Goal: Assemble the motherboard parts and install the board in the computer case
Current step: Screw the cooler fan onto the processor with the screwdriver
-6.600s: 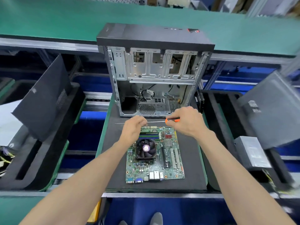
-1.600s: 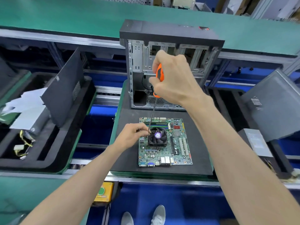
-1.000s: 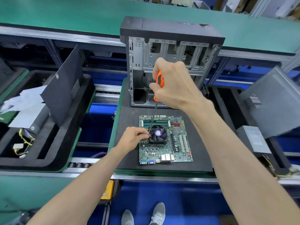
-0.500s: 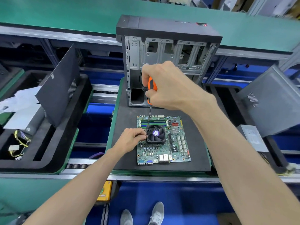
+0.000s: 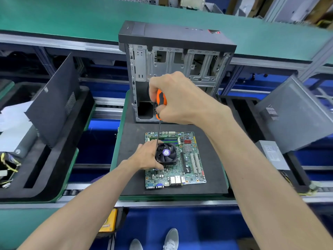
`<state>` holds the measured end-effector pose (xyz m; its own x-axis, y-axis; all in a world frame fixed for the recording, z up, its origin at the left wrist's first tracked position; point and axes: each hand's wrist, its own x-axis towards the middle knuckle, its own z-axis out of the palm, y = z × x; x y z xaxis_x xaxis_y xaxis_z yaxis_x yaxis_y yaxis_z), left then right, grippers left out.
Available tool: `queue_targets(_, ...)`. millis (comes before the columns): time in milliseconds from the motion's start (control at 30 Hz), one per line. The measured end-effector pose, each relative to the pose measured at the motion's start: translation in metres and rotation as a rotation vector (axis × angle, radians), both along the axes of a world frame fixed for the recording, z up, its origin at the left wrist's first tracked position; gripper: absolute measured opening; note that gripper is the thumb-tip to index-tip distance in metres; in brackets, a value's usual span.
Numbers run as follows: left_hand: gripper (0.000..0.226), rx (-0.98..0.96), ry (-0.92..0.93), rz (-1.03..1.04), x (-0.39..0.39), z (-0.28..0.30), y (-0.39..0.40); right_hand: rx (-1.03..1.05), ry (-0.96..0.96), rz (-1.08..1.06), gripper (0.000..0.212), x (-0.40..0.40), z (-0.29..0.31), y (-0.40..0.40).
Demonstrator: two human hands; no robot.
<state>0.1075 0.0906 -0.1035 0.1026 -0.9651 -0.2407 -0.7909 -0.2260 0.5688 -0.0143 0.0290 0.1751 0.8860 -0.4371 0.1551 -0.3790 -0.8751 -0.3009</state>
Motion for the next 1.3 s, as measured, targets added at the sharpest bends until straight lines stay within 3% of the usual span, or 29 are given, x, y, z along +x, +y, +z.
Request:
queue_targets(67, 0.092, -0.023, 0.003, 0.015, 0.001, 0.0, 0.0, -0.015, 0.001, -0.001, 0.021, 0.001, -0.001, 0.0)
queue_targets(267, 0.094, -0.081, 0.018, 0.001, -0.001, 0.004, 0.002, 0.021, -0.003, -0.032, 0.02, -0.001, -0.002, -0.005)
queue_targets(500, 0.089, -0.1, 0.189, 0.124, 0.005, -0.002, 0.009, 0.022, 0.032, -0.059, 0.021, 0.003, -0.004, -0.005)
queue_targets(1133, 0.093, -0.052, 0.198, 0.138, -0.003, 0.009, 0.005, 0.075, 0.003, -0.004, 0.025, -0.001, -0.001, -0.009)
queue_targets(1300, 0.101, -0.036, 0.079, 0.104, -0.006, 0.015, 0.004, 0.067, -0.005, 0.011, 0.024, -0.001, 0.0, -0.008)
